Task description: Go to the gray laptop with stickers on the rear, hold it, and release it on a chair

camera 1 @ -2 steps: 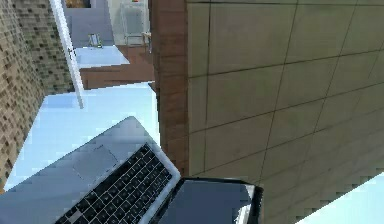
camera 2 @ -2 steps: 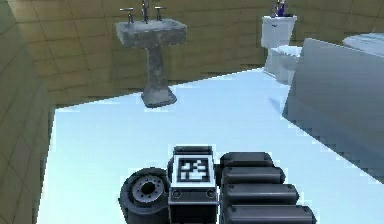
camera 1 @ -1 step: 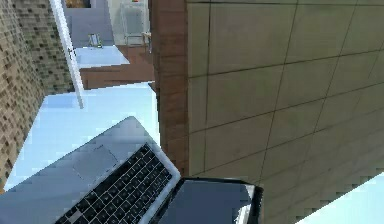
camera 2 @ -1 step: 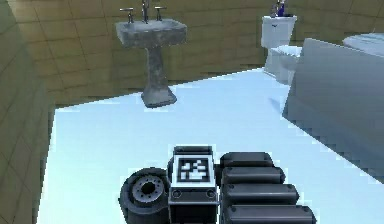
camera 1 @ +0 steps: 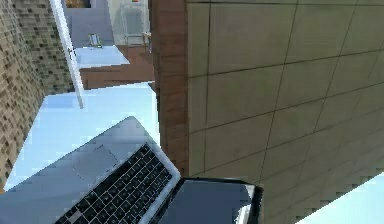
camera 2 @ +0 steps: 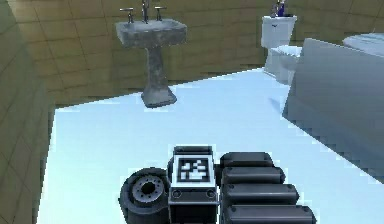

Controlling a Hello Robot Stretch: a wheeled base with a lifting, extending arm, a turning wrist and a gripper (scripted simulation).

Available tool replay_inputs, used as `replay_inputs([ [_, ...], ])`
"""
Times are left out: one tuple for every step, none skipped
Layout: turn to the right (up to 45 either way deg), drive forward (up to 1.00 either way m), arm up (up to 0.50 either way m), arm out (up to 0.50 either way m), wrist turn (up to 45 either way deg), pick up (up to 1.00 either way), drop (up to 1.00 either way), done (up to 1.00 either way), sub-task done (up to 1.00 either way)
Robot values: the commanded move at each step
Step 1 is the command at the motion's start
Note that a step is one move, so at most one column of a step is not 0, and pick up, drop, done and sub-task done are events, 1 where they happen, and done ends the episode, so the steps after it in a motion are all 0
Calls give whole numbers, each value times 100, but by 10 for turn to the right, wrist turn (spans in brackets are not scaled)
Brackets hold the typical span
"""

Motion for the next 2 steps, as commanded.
replay_inputs([
  [-450,0,0,0,0,0,0,0,0],
  [-450,0,0,0,0,0,0,0,0],
])
